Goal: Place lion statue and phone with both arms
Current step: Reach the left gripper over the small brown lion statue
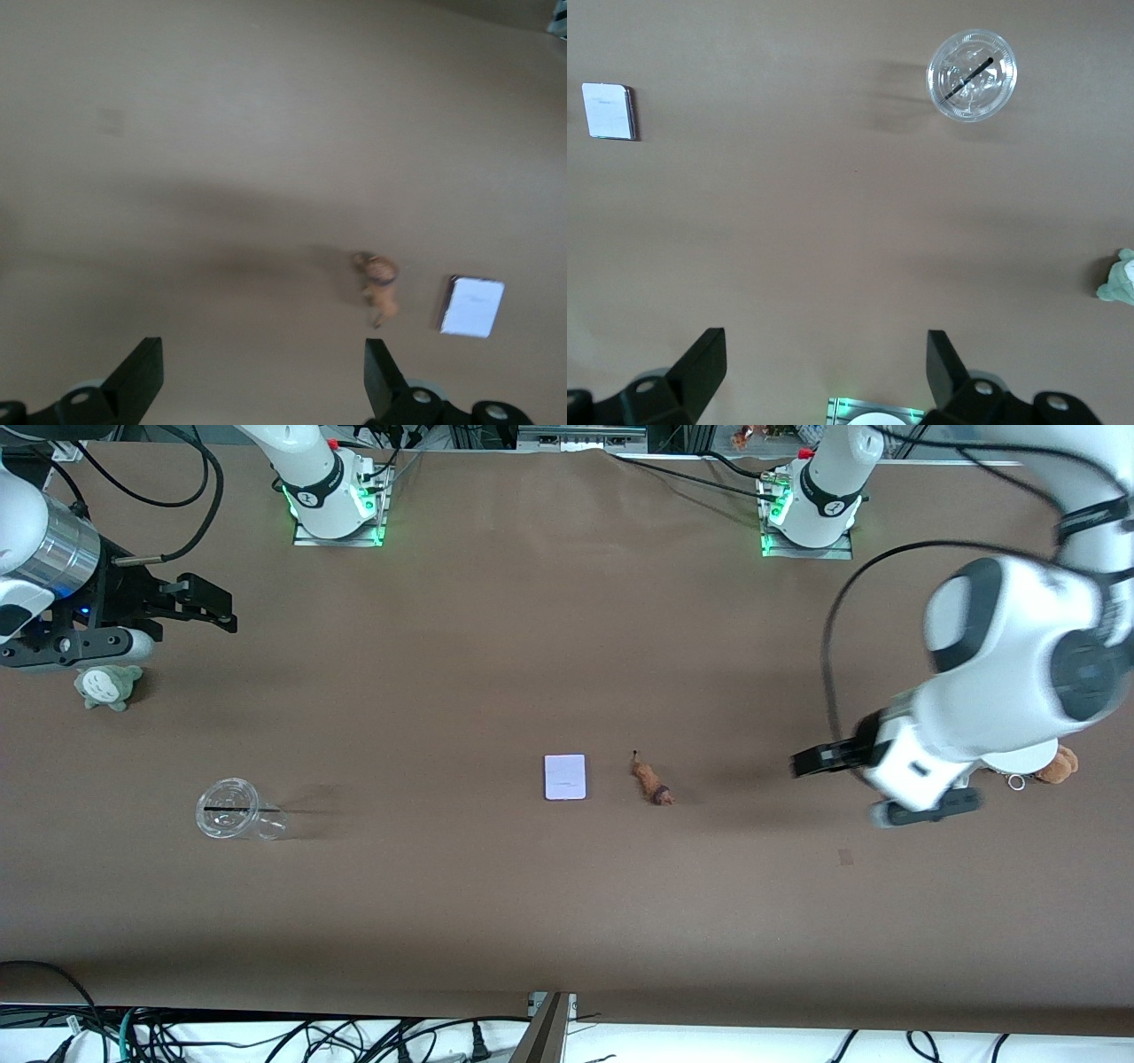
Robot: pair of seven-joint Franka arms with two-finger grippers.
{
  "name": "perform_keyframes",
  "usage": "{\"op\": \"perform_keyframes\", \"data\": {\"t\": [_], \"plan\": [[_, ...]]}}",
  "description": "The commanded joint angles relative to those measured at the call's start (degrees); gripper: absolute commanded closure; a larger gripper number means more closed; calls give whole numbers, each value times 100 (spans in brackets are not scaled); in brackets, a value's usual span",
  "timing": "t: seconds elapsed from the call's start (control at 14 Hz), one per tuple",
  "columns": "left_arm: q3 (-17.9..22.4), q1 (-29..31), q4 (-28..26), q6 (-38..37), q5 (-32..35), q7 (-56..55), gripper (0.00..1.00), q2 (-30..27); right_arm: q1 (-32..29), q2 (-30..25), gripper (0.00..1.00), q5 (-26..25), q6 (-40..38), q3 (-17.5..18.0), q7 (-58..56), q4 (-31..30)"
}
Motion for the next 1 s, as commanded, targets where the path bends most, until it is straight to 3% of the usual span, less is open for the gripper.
{"op": "perform_keyframes", "data": {"t": [0.0,0.64,0.93], "plan": [[69,-444,163,524,262,-684,0,464,-7,-5,0,-9,-56,6,55,30],[69,-1350,75,2046,1221,-2346,0,1678,-25,-14,0,-27,-82,-30,46,21],[69,-1518,-205,2283,1441,-2717,0,1810,-25,-14,0,-27,-82,-30,46,13]]}}
